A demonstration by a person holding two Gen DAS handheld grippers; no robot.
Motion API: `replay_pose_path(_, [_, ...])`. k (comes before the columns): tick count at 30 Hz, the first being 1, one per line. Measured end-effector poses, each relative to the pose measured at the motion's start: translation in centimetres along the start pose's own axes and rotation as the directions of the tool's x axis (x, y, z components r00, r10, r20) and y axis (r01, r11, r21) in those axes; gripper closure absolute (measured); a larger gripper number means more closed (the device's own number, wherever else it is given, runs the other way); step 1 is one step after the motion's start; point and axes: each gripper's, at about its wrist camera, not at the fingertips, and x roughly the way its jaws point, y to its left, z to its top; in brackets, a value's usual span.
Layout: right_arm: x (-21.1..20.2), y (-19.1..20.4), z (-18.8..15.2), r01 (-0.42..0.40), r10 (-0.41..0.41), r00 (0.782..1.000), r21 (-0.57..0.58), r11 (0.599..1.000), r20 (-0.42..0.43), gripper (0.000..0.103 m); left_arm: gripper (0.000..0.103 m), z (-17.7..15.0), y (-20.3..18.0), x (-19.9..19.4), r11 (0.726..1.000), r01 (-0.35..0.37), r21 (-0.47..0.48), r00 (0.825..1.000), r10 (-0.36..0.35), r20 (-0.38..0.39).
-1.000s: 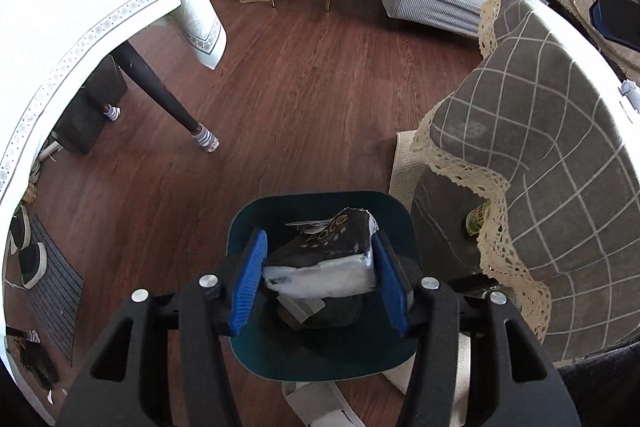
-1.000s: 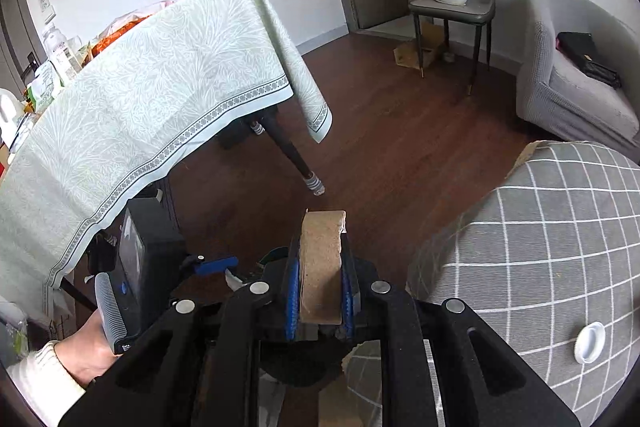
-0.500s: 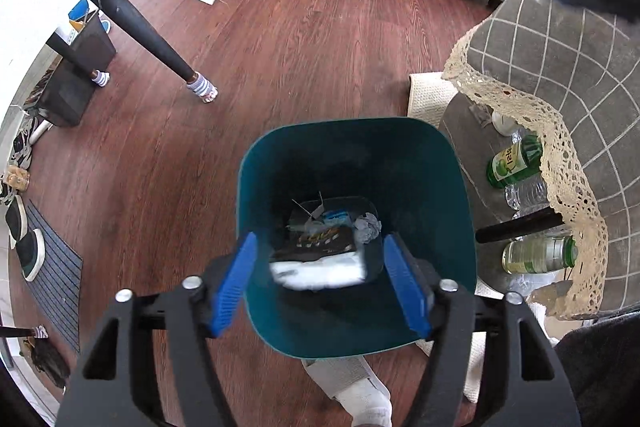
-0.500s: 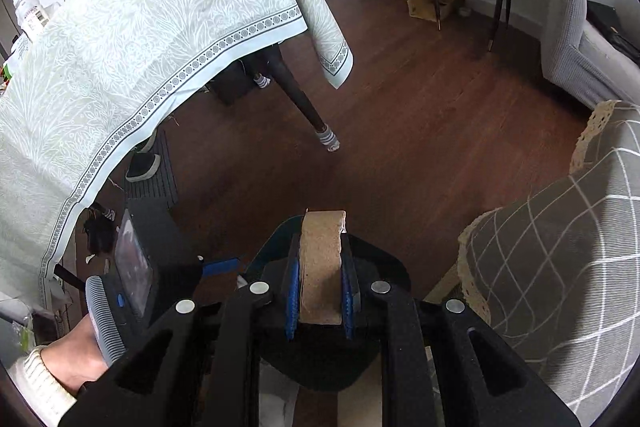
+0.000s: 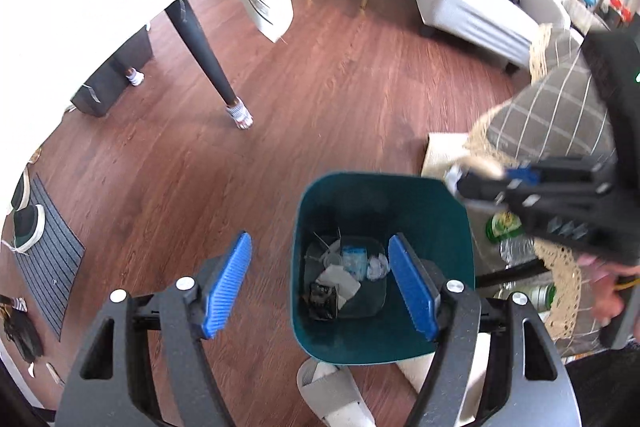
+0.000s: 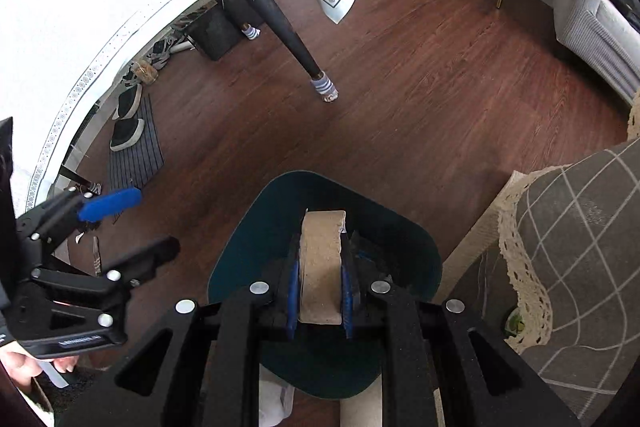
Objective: Collect trash
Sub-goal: 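Carry the tissue pack and tape roll over the teal bin and open both tools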
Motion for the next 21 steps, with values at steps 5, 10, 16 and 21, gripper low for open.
replay_pose_path(5, [2.3, 0.3, -0.4, 0.011, -0.012, 0.999, -0.019, 1.0, -0.05, 0.086, 0.036, 0.4, 0.2, -1.8, 1.0, -0.025, -0.003, 0.999, 0.025, 0.038])
replay_pose_path(10, [4.7, 0.7, -1.7, 0.028, -0.034, 0.993, -0.054, 0.998, -0.111, 0.086, 0.042, 0.9, 0.2, -3.6, 1.0, -0.009, -0.001, 0.996, 0.009, 0.085])
replay_pose_path(16, [6.6, 0.7, -2.8, 0.049, -0.059, 0.986, -0.068, 0.996, -0.154, 0.08, 0.051, 1.5, -0.1, -5.4, 1.0, 0.013, -0.023, 0.991, -0.01, 0.137])
replay_pose_path(21, [6.8, -0.1, -2.9, 0.043, -0.05, 0.989, -0.057, 0.997, -0.139, 0.051, 0.051, 2.2, -1.1, -7.0, 1.0, 0.026, -0.01, 0.984, -0.024, 0.177])
